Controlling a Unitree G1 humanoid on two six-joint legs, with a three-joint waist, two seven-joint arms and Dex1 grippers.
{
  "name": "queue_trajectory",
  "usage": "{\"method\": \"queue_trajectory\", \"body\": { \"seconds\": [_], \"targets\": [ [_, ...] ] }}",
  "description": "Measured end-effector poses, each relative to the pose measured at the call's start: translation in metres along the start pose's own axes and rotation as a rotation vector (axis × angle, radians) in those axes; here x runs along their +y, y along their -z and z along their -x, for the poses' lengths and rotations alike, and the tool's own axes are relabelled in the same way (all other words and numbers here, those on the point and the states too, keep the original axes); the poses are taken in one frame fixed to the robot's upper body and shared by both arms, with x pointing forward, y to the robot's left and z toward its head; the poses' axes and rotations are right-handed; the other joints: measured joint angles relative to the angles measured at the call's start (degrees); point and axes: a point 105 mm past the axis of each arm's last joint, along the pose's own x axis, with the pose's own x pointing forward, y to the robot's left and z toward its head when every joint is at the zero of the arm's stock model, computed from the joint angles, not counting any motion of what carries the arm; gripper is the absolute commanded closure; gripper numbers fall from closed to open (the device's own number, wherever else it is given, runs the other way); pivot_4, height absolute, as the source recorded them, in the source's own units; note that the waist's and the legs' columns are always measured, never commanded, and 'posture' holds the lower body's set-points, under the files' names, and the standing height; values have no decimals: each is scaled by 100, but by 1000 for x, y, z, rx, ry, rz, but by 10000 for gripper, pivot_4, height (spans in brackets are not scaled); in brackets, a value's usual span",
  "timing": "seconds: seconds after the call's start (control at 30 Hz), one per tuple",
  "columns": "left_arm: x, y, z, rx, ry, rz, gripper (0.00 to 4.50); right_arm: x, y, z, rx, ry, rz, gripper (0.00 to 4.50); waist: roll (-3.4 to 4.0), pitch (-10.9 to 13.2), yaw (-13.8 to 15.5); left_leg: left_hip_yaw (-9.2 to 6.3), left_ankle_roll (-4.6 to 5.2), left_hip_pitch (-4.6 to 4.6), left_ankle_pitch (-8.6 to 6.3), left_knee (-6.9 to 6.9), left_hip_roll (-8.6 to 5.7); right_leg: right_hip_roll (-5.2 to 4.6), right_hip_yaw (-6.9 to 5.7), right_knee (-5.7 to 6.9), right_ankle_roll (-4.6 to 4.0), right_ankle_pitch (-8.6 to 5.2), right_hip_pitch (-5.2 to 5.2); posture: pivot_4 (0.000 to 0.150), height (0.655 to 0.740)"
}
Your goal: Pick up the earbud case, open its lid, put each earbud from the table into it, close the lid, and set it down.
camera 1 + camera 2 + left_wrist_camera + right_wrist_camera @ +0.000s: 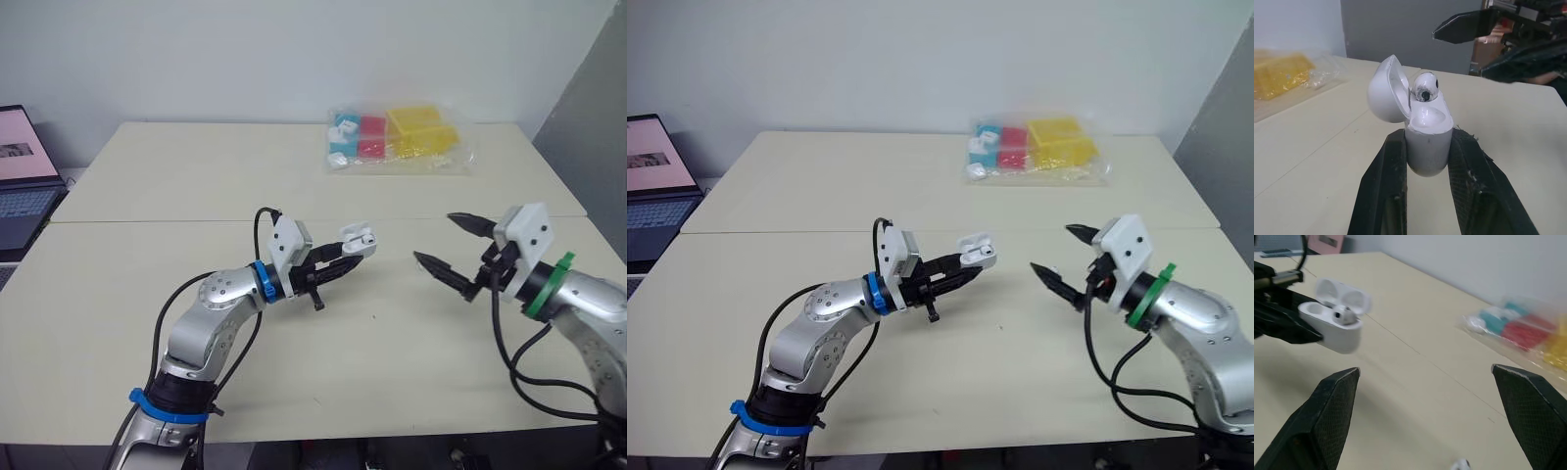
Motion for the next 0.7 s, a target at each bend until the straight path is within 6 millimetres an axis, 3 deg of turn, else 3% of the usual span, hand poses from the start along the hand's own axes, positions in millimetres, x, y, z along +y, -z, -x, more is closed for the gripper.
{"method": "queue_trajectory", "body": {
  "seconds": [0.13, 0.23, 0.47, 0.7],
  "targets": [
    [2, 2, 3, 10, -10, -30, 37255, -21, 31, 10, 284, 55, -34, 0, -5, 5, -2, 2, 0, -1, 0, 2, 0, -4, 1, -2, 0, 0, 0, 1500, 7358],
    [3, 4, 3, 18, -12, -47, 37255, -29, 48, 0, 390, 114, -100, 0, -7, 6, -31, 1, 0, 4, 0, 0, 1, -2, 9, 1, 0, 0, -2, 1500, 7358],
    [2, 7, 3, 23, -1, -53, 37255, -26, 82, -40, 469, 236, -270, 0, -6, 6, -27, 2, 0, -43, 0, -2, 3, 3, -9, -13, 1, 0, -26, 1500, 7358],
    [2, 11, 4, 40, -2, -56, 37255, -27, 101, -74, 457, 348, -333, 0, -5, 6, -19, -2, 0, -75, 0, -2, 3, -2, -29, -53, 8, 6, -28, 1500, 7358]
  ]
}}
